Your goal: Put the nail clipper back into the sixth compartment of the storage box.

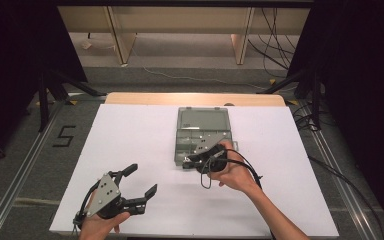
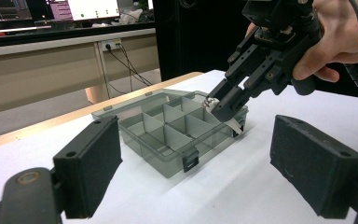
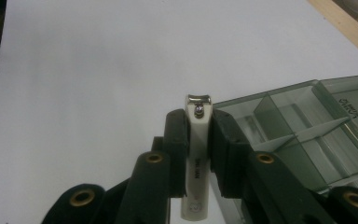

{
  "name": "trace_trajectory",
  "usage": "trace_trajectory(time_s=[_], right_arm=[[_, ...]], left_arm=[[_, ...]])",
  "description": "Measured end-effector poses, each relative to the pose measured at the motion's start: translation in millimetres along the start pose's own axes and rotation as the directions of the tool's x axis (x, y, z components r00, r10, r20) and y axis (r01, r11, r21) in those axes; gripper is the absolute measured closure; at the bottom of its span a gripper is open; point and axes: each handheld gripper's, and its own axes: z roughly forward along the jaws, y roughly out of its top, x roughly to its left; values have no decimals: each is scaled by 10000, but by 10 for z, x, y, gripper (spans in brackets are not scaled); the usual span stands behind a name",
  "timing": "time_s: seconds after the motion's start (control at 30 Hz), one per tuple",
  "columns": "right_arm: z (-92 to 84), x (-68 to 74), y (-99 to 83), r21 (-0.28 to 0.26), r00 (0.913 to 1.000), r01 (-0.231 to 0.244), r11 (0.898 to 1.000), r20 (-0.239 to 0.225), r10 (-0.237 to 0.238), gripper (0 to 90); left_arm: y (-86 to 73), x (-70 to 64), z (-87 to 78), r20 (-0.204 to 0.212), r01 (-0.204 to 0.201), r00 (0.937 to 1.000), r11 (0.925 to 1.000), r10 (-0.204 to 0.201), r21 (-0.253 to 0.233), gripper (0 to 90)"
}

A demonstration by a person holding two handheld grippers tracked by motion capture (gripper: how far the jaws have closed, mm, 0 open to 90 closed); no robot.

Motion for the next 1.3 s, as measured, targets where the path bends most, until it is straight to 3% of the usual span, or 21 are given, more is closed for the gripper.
trace_trajectory(time_s=[0.13, 0.27, 0.57, 0.73, 1.0, 1.03, 1.13, 1.17, 1.2, 1.3], right_arm=[[-17, -22, 2, -173, 9999, -80, 9998, 119, 82, 772], [-35, -49, 0, -424, 9994, -219, 9989, 254, 230, 772], [-69, -137, -19, -902, 9959, -426, 9950, 759, 495, 772], [-66, -177, -29, -968, 9940, -518, 9940, 906, 606, 772], [-26, -255, -60, -1020, 9901, -745, 9920, 1114, 858, 772], [-25, -261, -61, -1026, 9899, -759, 9918, 1116, 873, 772], [-15, -282, -68, -1023, 9888, -837, 9912, 1152, 954, 772], [-5, -288, -72, -1042, 9878, -869, 9908, 1198, 992, 772], [2, -297, -75, -1041, 9878, -880, 9907, 1194, 1003, 772], [29, -316, -83, -993, 9873, -946, 9906, 1183, 1061, 772]], left_arm=[[3, 12, 1, -15, -116, 9999, 9999, 116, 5, 158], [-3, -3, 1, 8, 35, 10000, 10000, -35, 14, 158], [0, 13, 4, 23, -250, 9997, 9997, 250, 39, 159], [-1, 22, 5, 25, -392, 9992, 9992, 392, 70, 158], [-10, 8, 9, -16, -184, 9998, 9998, 184, 94, 158], [-7, 25, 14, 22, -432, 9991, 9990, 432, 59, 158], [-13, 4, 9, -17, -112, 9999, 9999, 112, 94, 158], [-2, 50, 23, 84, -733, 9973, 9973, 734, -38, 158], [-11, 8, 9, -31, -185, 9998, 9998, 185, 121, 158], [-15, 1, 10, -9, -122, 9999, 9999, 122, 116, 158]])
